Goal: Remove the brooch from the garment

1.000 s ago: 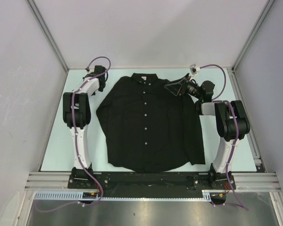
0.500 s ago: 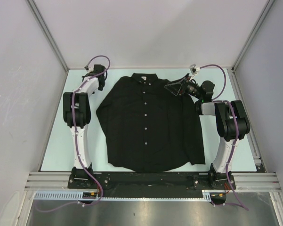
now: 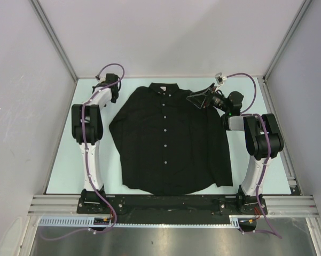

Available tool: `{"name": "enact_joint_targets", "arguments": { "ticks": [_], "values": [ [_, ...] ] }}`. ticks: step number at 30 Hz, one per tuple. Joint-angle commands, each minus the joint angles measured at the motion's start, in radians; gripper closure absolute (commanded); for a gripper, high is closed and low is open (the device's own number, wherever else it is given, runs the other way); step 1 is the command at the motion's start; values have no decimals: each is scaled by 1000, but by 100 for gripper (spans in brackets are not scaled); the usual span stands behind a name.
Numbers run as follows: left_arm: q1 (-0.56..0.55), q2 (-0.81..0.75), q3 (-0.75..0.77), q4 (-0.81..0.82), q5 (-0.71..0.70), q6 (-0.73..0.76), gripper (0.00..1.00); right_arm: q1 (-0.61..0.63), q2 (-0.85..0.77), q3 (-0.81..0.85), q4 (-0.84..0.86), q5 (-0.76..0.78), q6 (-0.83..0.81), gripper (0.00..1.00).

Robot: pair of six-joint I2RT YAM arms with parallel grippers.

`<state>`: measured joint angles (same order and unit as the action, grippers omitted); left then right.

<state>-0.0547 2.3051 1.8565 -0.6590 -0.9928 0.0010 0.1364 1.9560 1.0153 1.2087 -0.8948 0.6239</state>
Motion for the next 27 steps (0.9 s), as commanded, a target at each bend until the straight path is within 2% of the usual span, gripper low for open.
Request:
{"name": "enact_joint_targets", "arguments": {
  "ticks": [1,23,27],
  "values": [
    [9,8,47,21,-46,24,100,-3,4,2,41,5,-12,44],
    [10,65,67,19,-50,39,100,-8,20,2,84,-4,22,44],
    [10,66,67,16,-46,33,95,-11,18,2,84,-4,22,44]
  ]
}}
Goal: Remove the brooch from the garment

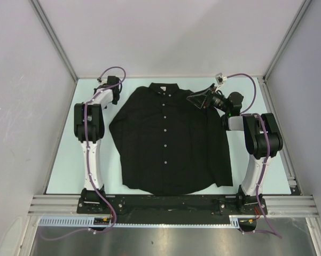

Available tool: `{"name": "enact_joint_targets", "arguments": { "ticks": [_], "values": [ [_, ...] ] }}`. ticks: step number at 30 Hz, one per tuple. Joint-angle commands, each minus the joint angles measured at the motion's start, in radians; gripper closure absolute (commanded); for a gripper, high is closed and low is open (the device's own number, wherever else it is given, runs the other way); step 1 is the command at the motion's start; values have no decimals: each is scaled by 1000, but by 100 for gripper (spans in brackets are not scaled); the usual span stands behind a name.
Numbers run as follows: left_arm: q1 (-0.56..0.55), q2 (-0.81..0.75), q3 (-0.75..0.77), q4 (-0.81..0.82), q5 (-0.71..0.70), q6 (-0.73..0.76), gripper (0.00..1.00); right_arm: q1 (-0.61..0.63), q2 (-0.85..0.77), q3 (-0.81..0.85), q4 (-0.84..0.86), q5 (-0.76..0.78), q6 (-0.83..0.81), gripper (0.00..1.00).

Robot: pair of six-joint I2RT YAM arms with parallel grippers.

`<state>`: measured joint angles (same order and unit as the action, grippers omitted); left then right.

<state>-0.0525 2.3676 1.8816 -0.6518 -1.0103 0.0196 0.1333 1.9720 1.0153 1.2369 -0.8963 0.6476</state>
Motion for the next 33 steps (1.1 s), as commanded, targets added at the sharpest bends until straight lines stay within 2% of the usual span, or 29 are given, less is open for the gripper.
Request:
{"name": "enact_joint_targets", "arguments": {
  "ticks": [1,6,15,28,33],
  "values": [
    [8,4,40,7,-27,14,93,-6,2,2,58,-3,-2,44],
    [8,5,45,7,-22,10,90,-6,4,2,59,-4,1,45],
    [8,2,50,-9,-1,-6,76,-6,4,3,62,-4,0,45],
    [8,-18,44,-46,22,-52,68,-8,8,2,68,-4,1,45],
    [8,-34,34,-49,33,-56,60,-8,10,2,68,-6,4,46]
  ]
}}
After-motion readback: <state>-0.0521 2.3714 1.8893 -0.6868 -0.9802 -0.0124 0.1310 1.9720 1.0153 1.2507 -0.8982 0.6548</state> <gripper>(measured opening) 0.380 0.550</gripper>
